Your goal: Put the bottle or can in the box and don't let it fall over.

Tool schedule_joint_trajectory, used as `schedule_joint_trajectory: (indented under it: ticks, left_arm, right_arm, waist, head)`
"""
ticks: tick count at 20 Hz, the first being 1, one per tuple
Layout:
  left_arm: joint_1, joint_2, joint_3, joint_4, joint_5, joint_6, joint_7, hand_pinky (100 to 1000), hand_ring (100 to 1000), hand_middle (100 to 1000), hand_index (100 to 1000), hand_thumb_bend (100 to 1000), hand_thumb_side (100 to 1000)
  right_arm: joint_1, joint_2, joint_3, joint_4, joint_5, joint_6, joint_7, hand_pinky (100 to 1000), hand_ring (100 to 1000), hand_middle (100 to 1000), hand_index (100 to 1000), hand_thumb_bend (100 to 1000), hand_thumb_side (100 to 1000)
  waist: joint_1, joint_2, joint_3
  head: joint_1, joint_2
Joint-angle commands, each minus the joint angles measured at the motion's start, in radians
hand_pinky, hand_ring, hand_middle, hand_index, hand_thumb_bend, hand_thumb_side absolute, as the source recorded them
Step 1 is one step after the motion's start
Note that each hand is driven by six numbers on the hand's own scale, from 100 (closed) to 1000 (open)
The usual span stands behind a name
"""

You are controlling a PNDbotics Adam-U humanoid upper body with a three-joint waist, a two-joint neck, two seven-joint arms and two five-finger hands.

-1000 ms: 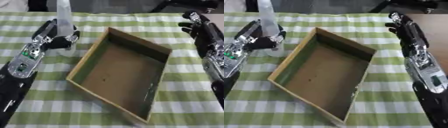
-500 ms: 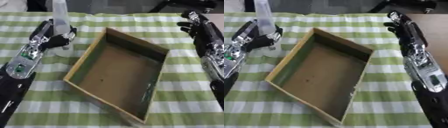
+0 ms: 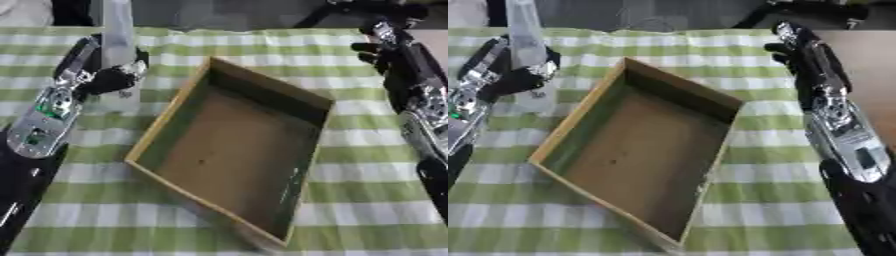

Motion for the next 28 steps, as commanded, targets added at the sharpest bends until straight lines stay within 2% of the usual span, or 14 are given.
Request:
schedule_joint_trajectory:
  ticks: [1, 8, 18, 28]
  left_arm:
    - [-0.027, 0.030, 0.009, -0.060, 0.036, 0.001, 0.009, 928, 526, 202, 205, 100, 182]
    - [-0.039, 0.016, -0.031, -0.160, 0.081, 0.024, -0.004, 926, 526, 209, 209, 100, 181]
    - [-0.042, -0.079, -0.109, -0.300, 0.159, 0.071, -0.043, 930, 527, 221, 215, 100, 195]
    - [-0.004, -0.167, -0.175, -0.327, 0.185, 0.094, -0.088, 935, 528, 237, 223, 100, 193]
  right_arm:
    - [-0.015, -0.016, -0.009, -0.008, 0.003, -0.004, -0.001, 899, 803, 860, 863, 100, 750]
    - [-0.017, -0.014, -0.010, -0.007, 0.006, -0.005, 0.000, 898, 803, 860, 862, 100, 743]
    - [-0.011, -0.005, -0.012, 0.000, 0.006, -0.005, 0.000, 898, 803, 859, 862, 100, 738]
    - [-0.005, -0.003, -0.033, 0.008, -0.001, -0.012, -0.021, 897, 803, 859, 861, 100, 718]
  waist:
    - [0.003, -0.040, 0.001]
    - [0.003, -0.058, -0.001]
    - [0.000, -0.089, -0.015]
    - [0.004, -0.098, -0.033]
  head:
    - [-0.004, 0.008]
    - [-0.003, 0.021]
    - [0.003, 0.039]
    - [0.010, 0.044]
